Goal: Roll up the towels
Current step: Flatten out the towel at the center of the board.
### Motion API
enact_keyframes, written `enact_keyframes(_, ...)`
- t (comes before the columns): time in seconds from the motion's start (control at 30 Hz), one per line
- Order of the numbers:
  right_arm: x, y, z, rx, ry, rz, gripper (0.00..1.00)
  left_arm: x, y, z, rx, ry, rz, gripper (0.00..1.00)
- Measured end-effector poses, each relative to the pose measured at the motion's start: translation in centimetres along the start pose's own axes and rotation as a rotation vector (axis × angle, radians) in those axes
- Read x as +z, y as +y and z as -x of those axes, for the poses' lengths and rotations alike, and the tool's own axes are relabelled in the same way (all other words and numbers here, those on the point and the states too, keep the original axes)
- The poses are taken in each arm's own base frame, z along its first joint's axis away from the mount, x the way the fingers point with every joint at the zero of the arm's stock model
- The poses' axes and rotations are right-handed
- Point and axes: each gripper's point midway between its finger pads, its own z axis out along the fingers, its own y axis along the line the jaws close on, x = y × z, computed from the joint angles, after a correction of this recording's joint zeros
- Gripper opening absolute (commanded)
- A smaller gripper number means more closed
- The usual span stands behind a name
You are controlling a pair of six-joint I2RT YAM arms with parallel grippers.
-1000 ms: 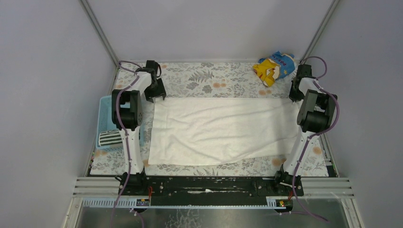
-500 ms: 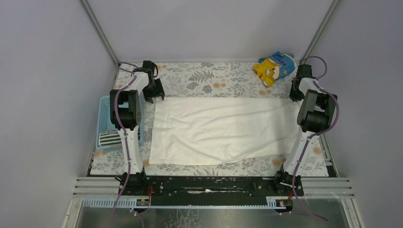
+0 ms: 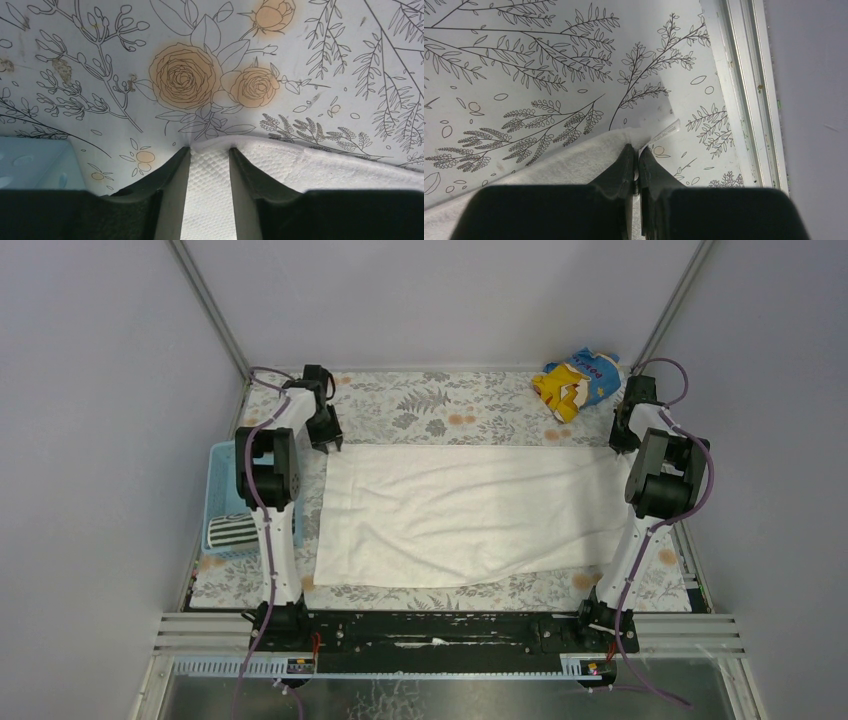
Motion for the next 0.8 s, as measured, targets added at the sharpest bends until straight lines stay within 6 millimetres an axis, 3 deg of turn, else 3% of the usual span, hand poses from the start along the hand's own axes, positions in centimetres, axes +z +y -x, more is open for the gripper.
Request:
enact_keyframes(0.3,0.0,0.0,0.0,0.000,0.000,0.000,0.08,0.3,-1.2,-0.1,0.038,0.004,0.002,0.00)
enact_keyframes(0.67,-0.1,0.1,0.2,0.013,-0.002,0.022,0.05,-0.6,-1.1,0.5,0.057,-0.031,0.044,0.00)
enact_keyframes(0.8,-1.0,0.0,0.9,0.031,-0.016,0.039,0.05,-3.7,-1.3,2.2,0.052,-0.100,0.040,0.00)
